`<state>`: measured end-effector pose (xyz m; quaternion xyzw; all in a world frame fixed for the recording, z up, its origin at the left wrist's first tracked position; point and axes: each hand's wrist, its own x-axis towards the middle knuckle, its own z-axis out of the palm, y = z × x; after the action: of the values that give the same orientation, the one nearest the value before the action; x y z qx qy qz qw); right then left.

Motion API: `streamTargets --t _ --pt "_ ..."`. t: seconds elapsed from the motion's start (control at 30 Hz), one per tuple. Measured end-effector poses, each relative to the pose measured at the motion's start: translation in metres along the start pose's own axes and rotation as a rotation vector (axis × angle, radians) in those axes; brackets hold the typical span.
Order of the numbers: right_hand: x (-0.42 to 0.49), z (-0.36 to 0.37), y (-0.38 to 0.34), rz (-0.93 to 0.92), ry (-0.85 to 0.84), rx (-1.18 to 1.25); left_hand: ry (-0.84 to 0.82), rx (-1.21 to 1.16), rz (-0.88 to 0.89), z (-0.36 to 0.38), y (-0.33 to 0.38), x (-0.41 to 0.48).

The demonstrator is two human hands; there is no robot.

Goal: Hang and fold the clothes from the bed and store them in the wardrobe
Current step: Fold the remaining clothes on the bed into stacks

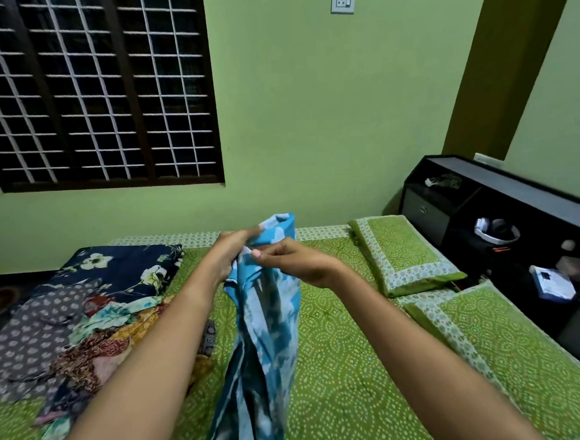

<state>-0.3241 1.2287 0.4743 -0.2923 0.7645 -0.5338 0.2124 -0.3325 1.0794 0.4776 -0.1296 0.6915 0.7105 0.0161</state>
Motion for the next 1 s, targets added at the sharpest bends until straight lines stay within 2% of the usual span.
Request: streamTargets --t 0.07,0.13,0.2,0.27,0.33,0.43,0.53,0.67,0.73,0.8,0.9,1.0 --pt "-0.004 -0.003 -0.003 -0.020 0.001 -0.042 -0.027 0.080 0.042 -0.004 -0.004 -0.001" --pt "-0.005 -0.012 -0.007 -0.081 0.213 -0.150 -0.056 0.181 0.112 -0.005 -0.005 -0.006" --pt "-0.004 -0.025 -0.005 -0.145 0.469 -0.501 -0.128 0.304 0.184 -0.004 -0.001 -0.014" --pt "-0.008 -0.037 -0.005 -0.135 0.493 -0.880 -0.198 0.444 0.246 -0.005 0.005 -0.024" --pt "-0.016 -0.048 -0.006 -0.140 0.442 -1.009 -0.236 0.498 0.303 -0.009 0.010 -0.032" --pt "-0.025 -0.060 -0.005 -0.160 0.370 -0.992 -0.270 0.510 0.368 -0.015 0.014 -0.036" --pt "-0.031 -0.069 -0.011 -0.006 0.247 -1.067 -0.294 0.565 0.394 -0.015 0.016 -0.038" --pt "-0.040 -0.073 -0.021 0.022 0.353 -1.035 -0.265 0.703 0.463 -0.010 0.011 -0.033" --pt "-0.042 -0.073 -0.020 -0.015 0.437 -0.968 -0.249 0.957 0.436 -0.011 0.008 -0.032" --pt "-0.046 -0.077 -0.017 -0.025 0.517 -0.921 -0.146 1.114 0.467 -0.011 0.002 -0.028" --pt "-0.053 -0.088 -0.013 -0.018 0.582 -0.873 0.116 1.074 0.572 -0.006 -0.004 -0.025" --pt "-0.063 -0.099 -0.011 -0.038 0.682 -0.809 0.263 0.999 0.616 0.003 -0.009 -0.019"
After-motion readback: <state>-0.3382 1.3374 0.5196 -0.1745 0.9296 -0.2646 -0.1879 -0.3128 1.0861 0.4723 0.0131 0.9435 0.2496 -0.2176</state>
